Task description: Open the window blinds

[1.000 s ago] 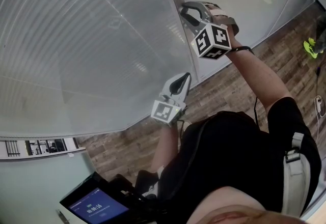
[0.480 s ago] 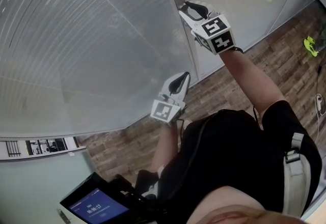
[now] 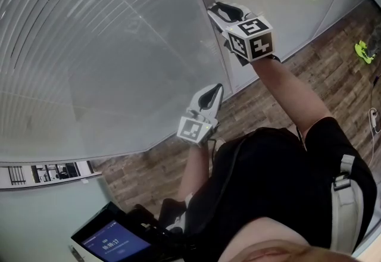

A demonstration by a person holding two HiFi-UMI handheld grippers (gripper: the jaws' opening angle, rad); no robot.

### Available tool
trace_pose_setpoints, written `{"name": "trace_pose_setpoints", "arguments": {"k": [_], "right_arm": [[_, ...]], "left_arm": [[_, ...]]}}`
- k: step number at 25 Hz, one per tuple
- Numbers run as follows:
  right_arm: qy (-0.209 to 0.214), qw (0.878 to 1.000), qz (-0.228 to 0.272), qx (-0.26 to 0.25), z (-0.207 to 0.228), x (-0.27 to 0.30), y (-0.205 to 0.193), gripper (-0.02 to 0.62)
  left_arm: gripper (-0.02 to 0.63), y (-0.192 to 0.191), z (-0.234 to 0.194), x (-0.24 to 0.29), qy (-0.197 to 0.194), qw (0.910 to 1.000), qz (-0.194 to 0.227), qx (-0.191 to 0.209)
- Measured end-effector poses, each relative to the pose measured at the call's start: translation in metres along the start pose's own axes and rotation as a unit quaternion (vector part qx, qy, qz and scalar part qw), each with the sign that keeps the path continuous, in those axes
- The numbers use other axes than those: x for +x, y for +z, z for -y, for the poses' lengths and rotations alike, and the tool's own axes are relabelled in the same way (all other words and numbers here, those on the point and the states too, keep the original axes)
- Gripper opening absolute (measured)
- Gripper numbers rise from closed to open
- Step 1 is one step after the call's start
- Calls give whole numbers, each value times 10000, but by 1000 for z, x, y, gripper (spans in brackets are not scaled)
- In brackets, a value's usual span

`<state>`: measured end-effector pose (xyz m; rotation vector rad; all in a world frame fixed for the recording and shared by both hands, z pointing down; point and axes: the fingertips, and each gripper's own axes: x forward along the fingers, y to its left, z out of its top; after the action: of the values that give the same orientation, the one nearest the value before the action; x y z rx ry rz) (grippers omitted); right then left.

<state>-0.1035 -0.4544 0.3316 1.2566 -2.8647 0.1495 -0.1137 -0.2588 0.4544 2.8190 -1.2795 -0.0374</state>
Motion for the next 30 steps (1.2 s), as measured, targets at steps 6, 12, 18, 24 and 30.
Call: {"name": "trace_pose_setpoints", "arguments": {"k": [6, 12, 18, 24, 30], "right_arm": [[-4, 9999, 43, 107, 0, 1, -1, 132], [23, 9991, 103, 403, -1, 2, 0, 132], [250, 9996, 88, 104, -4, 4, -1, 141], [683, 9898, -61, -1252, -20, -3, -1, 290], [-83, 8531, -460, -5196, -23, -7, 3, 242]], "left_arm": [[3, 0, -2, -1, 19, 10000, -16, 10], [3, 0, -2, -2, 8, 10000, -15, 33], [3, 0, -2, -1, 6, 10000, -19, 42], [3, 1, -4, -2, 21, 10000, -3, 4], [3, -2, -2, -1, 20, 10000, -16, -3]]}}
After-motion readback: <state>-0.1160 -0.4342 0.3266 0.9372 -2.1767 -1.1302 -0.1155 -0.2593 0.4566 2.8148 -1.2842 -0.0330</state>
